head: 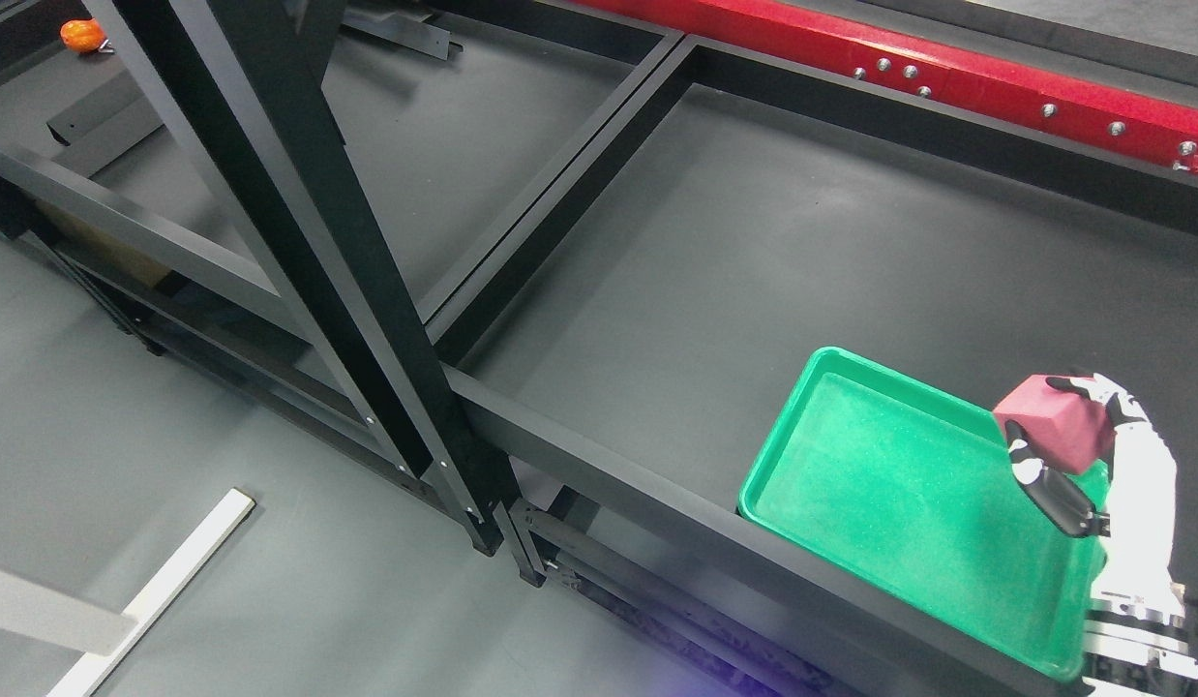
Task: Pick pink block from left shelf to tray
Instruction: 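Lift the pink block up out of the green tray with the right hand, then turn and drive toward the white table with the blue tray, holding the block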
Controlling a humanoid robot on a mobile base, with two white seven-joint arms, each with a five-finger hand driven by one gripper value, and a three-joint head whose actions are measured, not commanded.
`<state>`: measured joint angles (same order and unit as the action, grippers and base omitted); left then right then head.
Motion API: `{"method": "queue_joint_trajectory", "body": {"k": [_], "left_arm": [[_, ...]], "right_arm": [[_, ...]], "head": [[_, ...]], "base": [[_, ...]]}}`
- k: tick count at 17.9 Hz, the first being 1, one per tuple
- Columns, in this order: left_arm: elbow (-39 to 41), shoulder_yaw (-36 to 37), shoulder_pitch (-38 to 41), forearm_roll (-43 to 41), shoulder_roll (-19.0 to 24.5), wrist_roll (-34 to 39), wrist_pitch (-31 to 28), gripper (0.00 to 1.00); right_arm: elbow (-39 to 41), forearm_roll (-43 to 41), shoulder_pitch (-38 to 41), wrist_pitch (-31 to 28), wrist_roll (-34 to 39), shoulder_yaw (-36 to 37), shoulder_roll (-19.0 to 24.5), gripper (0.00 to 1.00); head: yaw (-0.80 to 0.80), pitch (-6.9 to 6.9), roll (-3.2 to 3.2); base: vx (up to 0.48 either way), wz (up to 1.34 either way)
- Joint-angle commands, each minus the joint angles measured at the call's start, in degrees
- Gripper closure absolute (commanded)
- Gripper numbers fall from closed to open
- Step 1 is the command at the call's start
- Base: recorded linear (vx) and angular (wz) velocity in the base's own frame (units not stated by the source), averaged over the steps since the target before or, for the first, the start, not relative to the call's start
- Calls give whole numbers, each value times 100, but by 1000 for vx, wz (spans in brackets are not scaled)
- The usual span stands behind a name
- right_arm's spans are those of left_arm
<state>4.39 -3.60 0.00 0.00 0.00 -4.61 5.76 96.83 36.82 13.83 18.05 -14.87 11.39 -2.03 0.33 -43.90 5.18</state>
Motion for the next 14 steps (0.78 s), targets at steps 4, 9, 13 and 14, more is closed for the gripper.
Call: {"method": "queue_joint_trajectory", "body": {"k": [4,9,13,14], "left_arm": [[0,0,53,-9,100,4,4,0],[0,0,53,-9,100,4,4,0],[0,0,53,-9,100,4,4,0],[0,0,53,-9,100,4,4,0]], "right_arm": [[187,-201,93,41,-25,372,103,95],[187,-201,102,41,-25,364,103,95],[187,-201,102,41,-25,363,103,95],[187,-201,102,32,-25,355,103,95]], "head": [[0,0,0],[0,0,0],[0,0,0],[0,0,0]], "base": [[-8,13],[-26,40],[-48,105],[-64,177]]}}
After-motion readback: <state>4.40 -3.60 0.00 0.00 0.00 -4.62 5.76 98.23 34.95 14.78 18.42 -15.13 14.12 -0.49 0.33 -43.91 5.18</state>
